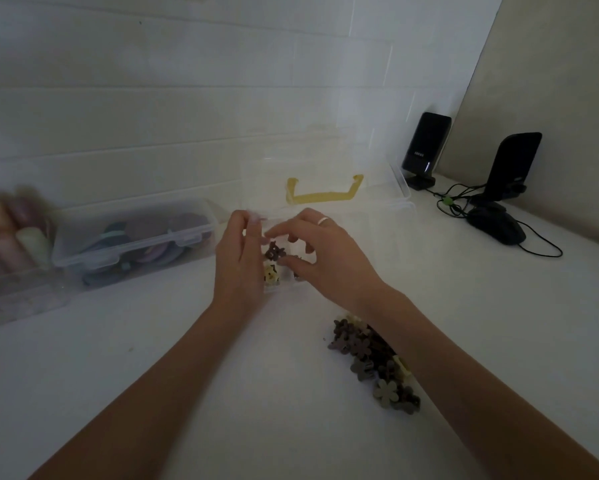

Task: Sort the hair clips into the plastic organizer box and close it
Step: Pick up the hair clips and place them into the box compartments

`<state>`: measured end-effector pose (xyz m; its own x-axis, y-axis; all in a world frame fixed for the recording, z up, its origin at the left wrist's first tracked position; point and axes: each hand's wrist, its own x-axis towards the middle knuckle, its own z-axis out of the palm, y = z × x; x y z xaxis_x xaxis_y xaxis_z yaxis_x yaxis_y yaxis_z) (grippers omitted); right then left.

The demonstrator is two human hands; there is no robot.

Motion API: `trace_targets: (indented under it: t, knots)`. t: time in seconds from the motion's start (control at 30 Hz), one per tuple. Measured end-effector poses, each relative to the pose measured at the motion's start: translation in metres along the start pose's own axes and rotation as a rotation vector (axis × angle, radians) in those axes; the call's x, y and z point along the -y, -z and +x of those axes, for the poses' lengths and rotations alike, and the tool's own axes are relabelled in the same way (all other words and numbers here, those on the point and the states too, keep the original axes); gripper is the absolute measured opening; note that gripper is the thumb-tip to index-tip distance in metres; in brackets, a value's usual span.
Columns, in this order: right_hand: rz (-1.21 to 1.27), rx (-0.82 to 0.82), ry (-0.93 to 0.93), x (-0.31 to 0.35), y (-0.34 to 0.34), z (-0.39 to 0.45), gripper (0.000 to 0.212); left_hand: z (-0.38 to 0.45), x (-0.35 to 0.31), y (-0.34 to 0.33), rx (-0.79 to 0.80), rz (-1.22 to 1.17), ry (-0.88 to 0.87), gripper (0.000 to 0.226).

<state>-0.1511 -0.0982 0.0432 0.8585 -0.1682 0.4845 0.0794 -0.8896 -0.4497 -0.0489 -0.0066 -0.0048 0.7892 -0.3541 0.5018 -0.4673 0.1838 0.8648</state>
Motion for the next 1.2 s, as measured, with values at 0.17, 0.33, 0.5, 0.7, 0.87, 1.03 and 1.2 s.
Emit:
trace_targets:
  t: [0.17,0.33,0.5,0.7,0.87,1.03,1.2]
  knots:
    - [-0.015,0.013,-0.031,-0.003,0.004,-0.003,0.025,0.002,0.004,0.0,-0.007,0.004,0.039,0.025]
    - [0.038,0.089,-0.036,-0.017,0.027,-0.023,0.012,0.002,0.003,0.0,-0.018,0.013,0.073,0.021]
    - [0.131,0.31,-0.132,-0.028,0.052,-0.046,0.015,0.002,0.001,0.0,-0.019,0.035,0.071,0.024]
    - [0.092,0.418,-0.179,-0.036,0.05,-0.065,0.033,0.001,0.003,0.001,-0.013,0.037,0.059,0.022]
    - [-0.052,0.451,-0.141,-0.034,0.043,-0.069,0.024,0.001,0.003,0.001,-0.012,0.037,0.085,0.022]
    - [-0.028,0.376,-0.159,-0.031,0.043,-0.069,0.018,0.001,0.003,0.0,-0.017,0.037,0.085,0.021]
    - [0.127,0.249,-0.187,-0.029,0.042,-0.07,0.026,0.001,0.003,0.0,-0.015,0.019,0.083,0.021]
